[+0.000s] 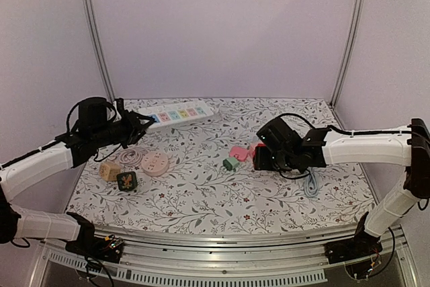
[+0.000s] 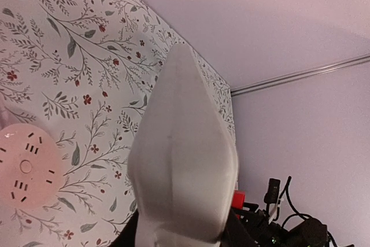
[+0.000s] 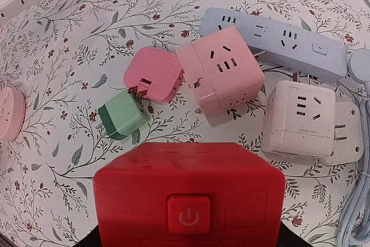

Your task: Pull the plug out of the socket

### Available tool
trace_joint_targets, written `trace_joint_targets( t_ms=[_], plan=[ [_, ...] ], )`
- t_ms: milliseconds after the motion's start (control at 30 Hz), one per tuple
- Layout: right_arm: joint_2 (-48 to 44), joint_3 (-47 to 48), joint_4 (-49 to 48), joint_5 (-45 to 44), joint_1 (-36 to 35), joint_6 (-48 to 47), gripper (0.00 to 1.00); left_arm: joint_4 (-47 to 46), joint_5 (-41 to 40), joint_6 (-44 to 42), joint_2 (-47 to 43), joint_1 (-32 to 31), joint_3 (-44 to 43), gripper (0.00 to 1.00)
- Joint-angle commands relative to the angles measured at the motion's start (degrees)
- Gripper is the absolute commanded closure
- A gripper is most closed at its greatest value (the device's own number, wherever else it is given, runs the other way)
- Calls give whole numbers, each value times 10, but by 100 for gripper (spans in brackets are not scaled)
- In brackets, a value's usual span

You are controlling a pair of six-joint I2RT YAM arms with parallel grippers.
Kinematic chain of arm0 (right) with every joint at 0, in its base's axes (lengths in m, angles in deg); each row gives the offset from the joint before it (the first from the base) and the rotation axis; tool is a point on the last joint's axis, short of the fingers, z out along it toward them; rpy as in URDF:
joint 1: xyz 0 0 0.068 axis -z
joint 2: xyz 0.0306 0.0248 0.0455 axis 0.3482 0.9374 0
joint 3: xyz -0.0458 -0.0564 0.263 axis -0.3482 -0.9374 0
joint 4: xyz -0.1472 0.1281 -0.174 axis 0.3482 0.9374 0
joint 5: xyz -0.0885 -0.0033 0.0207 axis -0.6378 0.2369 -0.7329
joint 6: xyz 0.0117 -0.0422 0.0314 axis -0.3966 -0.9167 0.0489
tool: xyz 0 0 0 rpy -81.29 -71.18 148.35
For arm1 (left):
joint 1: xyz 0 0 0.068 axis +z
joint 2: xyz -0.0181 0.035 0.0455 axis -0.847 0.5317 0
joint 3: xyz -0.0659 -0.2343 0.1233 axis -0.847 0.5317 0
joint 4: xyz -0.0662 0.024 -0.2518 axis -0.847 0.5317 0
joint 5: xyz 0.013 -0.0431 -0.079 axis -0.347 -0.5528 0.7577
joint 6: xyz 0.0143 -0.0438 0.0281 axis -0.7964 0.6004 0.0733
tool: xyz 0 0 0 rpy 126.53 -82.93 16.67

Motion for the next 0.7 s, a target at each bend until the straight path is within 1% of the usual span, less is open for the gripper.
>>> trace_joint_targets(
  t_ms=[0,133,367,667],
  plan=[
    [37,9,-13,36,28,8,58,-95,-5,-16,12,6,-5,100],
    [61,15,-23,54,45,11,57,-96,-7,-25,28,10,-3,100],
    [103,39,-10,74,69,11,55,-126,30,-2,68,33,5,100],
    [138,51,-11,84,79,17,52,-128,72,-11,133,50,16,100]
  ],
)
